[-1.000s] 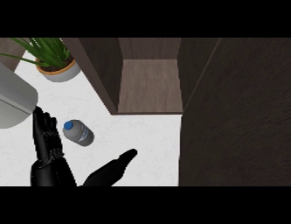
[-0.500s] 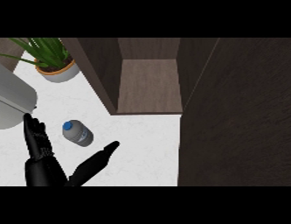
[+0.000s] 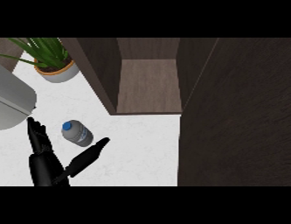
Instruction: Pick up the bottled water, place it into the cabinet and close the cabinet
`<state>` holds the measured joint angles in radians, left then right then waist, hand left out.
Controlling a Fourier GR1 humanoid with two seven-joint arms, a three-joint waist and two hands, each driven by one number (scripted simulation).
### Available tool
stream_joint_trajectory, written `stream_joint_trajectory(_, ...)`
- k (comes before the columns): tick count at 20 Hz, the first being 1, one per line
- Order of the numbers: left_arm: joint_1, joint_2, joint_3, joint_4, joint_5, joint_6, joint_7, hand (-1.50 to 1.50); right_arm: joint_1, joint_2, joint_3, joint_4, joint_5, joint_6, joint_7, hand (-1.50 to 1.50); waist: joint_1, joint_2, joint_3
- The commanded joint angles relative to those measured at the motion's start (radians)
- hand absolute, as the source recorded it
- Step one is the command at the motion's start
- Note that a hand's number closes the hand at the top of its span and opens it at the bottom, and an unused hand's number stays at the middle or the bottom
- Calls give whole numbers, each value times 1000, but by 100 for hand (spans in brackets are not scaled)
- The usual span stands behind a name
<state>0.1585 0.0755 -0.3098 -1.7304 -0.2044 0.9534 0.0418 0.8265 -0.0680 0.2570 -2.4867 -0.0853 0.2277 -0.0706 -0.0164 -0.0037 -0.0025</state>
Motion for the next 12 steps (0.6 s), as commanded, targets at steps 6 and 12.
stream_joint_trajectory(6,7,-65,220,245,321,-158,-422,-150,76,-43,-58,-72,-49,22,-39,-150,7,1,1)
stream_joint_trajectory(12,-32,-75,296,486,482,-265,-665,-150,187,-39,33,-118,-5,38,-94,-150,-2,1,0)
